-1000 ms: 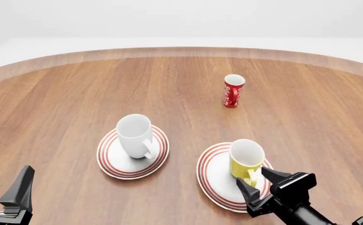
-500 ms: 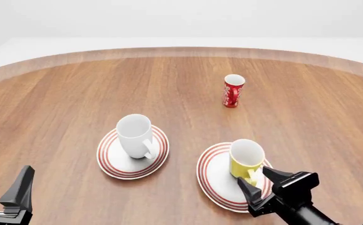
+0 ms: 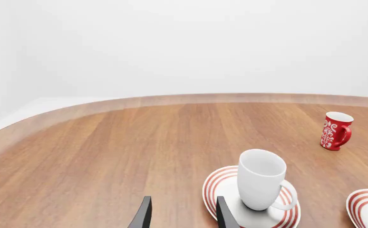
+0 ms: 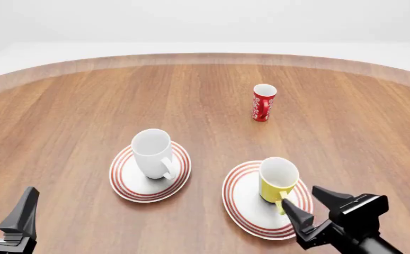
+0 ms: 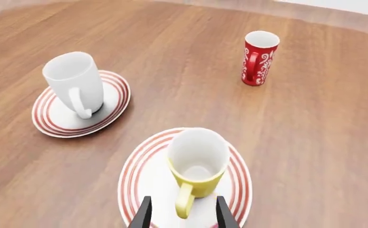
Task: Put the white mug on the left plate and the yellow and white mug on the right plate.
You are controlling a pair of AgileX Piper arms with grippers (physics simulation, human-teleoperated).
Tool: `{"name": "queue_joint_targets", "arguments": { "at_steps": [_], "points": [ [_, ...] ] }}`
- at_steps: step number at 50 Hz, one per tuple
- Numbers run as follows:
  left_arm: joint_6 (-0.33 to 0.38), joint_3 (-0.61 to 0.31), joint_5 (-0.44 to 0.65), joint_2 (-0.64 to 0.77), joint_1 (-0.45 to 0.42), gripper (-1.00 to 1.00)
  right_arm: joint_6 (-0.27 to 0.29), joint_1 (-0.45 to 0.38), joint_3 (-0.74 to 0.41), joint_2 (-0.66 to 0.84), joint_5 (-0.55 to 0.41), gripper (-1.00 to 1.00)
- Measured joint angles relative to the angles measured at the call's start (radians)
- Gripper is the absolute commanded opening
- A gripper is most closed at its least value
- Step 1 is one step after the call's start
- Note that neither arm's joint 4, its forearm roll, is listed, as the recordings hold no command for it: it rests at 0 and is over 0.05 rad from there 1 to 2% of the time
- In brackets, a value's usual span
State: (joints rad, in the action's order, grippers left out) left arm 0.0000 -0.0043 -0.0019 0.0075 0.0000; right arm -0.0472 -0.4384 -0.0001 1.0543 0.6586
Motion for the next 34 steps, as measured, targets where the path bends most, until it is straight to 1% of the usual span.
{"name": "queue_joint_targets", "arguments": {
  "at_steps": [5,20,34],
  "points": [
    [0.000,0.000,0.000,0.000,0.000,1.00,0.002,0.008,0.000,-0.117,-0.109,1.00],
    [0.000,0.000,0.000,0.000,0.000,1.00,0.005,0.059,0.000,-0.534,-0.494,1.00],
    [0.000,0.000,0.000,0.000,0.000,1.00,0.009,0.108,0.000,-0.800,-0.731,1.00]
  ]
}}
